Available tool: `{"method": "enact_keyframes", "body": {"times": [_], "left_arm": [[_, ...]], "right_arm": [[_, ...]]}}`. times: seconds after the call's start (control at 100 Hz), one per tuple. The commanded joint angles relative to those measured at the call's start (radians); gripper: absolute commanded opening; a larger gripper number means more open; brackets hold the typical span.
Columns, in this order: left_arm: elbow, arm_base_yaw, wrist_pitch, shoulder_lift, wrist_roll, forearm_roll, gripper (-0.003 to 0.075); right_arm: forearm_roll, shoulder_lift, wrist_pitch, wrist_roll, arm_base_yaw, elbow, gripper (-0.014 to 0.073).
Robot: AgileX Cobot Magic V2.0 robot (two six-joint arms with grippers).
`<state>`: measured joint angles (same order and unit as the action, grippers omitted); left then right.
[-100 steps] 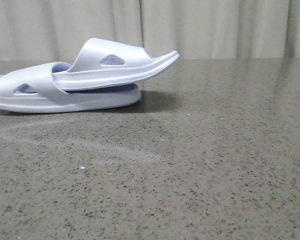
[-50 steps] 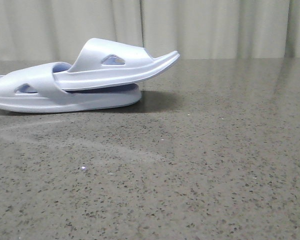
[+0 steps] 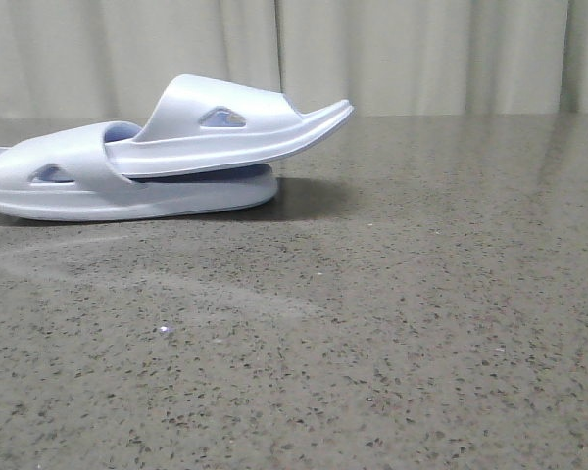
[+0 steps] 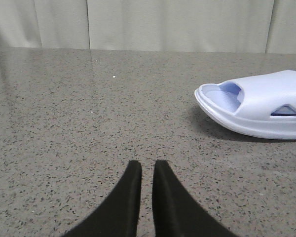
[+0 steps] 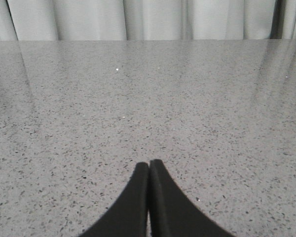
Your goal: Insert blue slippers together front up
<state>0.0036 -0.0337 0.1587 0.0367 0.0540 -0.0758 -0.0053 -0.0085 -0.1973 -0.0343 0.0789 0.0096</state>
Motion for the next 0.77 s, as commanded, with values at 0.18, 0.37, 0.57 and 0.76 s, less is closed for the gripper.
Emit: {"method": "enact_keyframes", "body": {"times": [0.18,0.37,0.57,0.76], "left_arm": [[0.008,-0.01,-0.077,0.01,-0.009,-0.009,0.0015],[0.008,-0.01,-0.077,0.01,-0.009,-0.009,0.0015],[0.008,-0.01,-0.077,0.01,-0.009,-0.009,0.0015],[0.008,-0.01,-0.077,0.01,-0.009,-0.009,0.0015]], "right_arm": [[-0.007,-0.013,0.123,0.003,-0.001,0.022,-0.0089],[-0.007,-0.013,0.123,0.003,-0.001,0.022,-0.0089],[-0.007,-0.013,0.123,0.003,-0.001,0.022,-0.0089],[-0.007,-0.013,0.123,0.003,-0.001,0.022,-0.0089]]}}
